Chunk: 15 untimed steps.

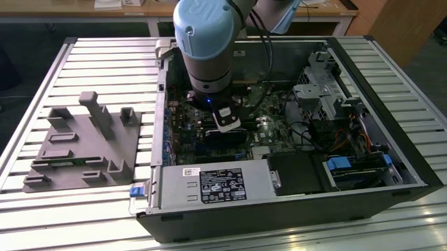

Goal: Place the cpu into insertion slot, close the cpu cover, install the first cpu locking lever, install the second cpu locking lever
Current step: 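Install the second cpu locking lever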

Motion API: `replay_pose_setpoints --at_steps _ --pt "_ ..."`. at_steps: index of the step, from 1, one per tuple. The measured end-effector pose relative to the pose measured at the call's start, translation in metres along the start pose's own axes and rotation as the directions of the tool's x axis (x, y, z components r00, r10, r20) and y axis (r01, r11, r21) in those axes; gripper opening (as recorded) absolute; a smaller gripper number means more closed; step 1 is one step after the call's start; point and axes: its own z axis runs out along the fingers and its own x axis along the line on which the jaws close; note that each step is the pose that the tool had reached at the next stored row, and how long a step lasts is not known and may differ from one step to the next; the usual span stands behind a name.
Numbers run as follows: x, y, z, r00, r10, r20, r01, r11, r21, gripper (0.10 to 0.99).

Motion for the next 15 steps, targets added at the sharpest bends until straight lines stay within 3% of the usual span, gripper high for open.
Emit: replay_pose_setpoints --at_steps 4,10,11,12,13,15 --pt "0.0008 -0.0010 0.0025 1.0000 0.001 -0.0026 -0.001 0.9999 -0.011 0.106" --pt "0.0007 -0.0003 0.0004 1.0000 0.001 -0.0028 -0.001 0.9999 -0.012 0.106" --pt "0.0006 0.0004 -0.0019 1.0000 0.001 -0.0028 -0.001 0.9999 -0.012 0.106" --pt "0.0003 0.0042 -0.0131 1.0000 0.001 -0.0027 -0.001 0.9999 -0.012 0.106" --pt "0.0001 0.0064 -0.0195 1.0000 0.001 -0.0027 -0.001 0.9999 -0.012 0.106" --pt "-0.0002 0.0089 -0.0268 1.0000 0.001 -0.0026 -0.001 0.9999 -0.012 0.106"
